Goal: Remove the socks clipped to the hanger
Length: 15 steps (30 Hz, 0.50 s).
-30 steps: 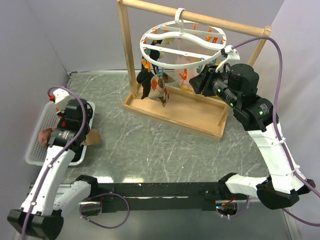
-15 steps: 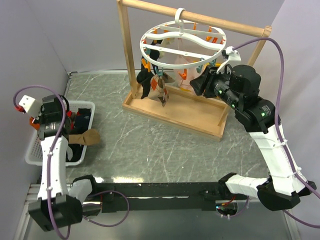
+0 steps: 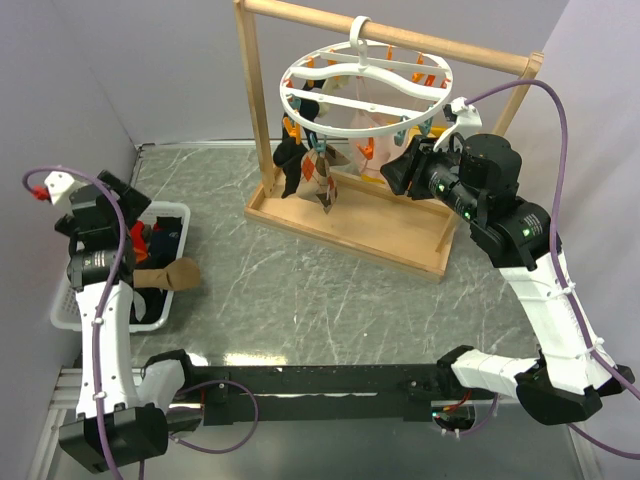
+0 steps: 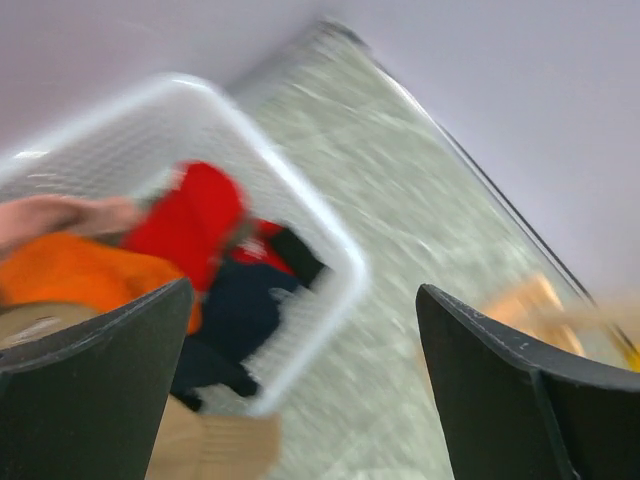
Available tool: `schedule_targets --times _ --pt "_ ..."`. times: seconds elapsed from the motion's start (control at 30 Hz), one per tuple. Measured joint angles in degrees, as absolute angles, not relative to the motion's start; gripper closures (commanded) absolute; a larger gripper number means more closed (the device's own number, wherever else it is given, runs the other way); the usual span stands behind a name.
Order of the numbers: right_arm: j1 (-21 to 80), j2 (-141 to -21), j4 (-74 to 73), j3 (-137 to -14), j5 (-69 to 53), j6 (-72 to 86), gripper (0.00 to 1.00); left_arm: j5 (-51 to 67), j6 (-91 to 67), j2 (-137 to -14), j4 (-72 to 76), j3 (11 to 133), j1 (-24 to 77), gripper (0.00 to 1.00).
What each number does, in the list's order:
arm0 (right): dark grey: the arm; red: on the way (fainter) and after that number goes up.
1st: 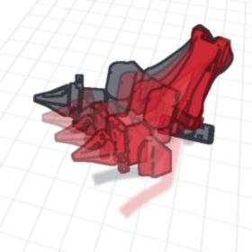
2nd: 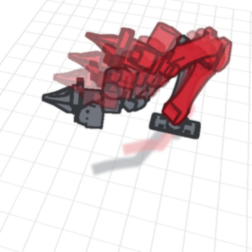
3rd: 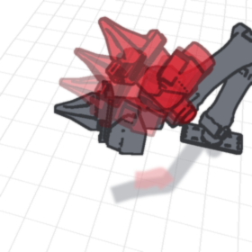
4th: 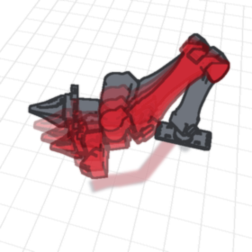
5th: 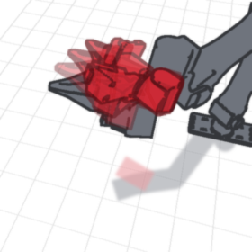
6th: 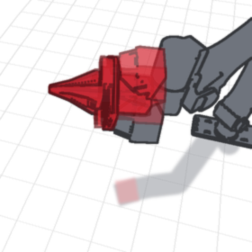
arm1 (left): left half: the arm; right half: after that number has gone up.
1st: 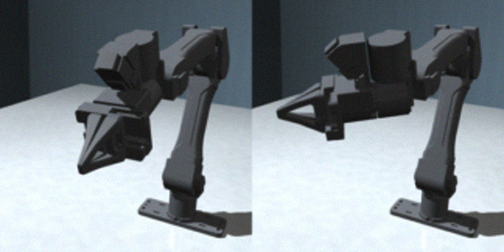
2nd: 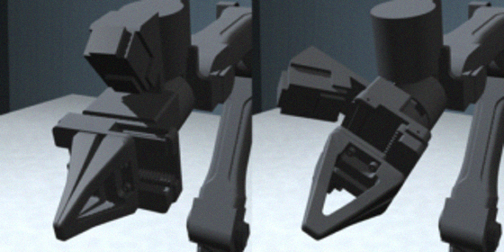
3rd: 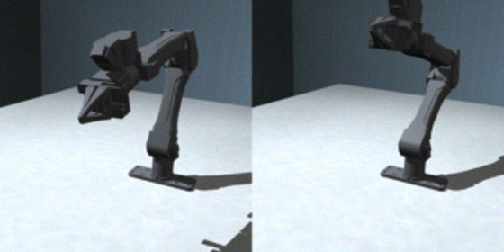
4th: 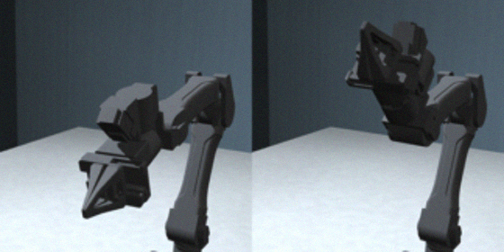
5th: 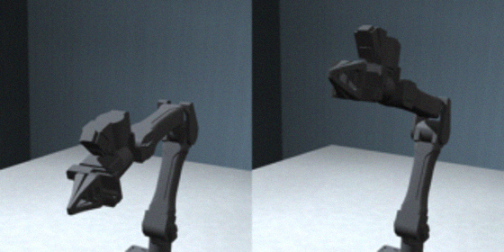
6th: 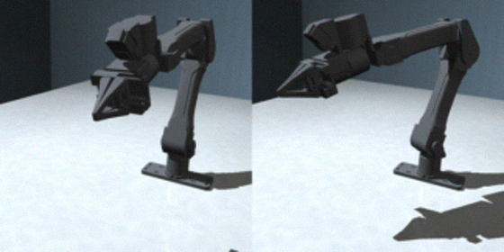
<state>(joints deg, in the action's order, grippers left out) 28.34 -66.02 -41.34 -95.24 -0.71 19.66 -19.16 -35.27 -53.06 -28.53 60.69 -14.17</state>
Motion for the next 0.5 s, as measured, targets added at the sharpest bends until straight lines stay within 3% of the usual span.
schedule_targets --times 0.13,0.2,0.3,0.37,0.5 --pt "28.3 -66.0 -41.3 -95.2 -0.7 19.7 0.48 -7.4 -33.1 -54.7 -29.5 64.2 -13.3 0.01" --pt "28.3 -65.9 -41.3 -95.2 -0.7 19.7 0.48 -0.4 -33.0 -54.7 -29.2 64.7 -11.7 0.12" --pt "28.3 -65.8 -41.3 -95.2 -0.7 19.7 0.48 8.8 -34.3 -52.8 -26.2 63.4 -7.6 0.18" --pt "28.3 -65.7 -41.4 -95.1 -0.7 19.7 0.48 14.5 -36.3 -50.7 -22.3 61.6 -2.6 0.18" --pt "28.3 -65.1 -41.4 -94.7 -0.7 19.7 0.47 20.3 -39.2 -49.1 -15.6 61.1 7.3 0.06"
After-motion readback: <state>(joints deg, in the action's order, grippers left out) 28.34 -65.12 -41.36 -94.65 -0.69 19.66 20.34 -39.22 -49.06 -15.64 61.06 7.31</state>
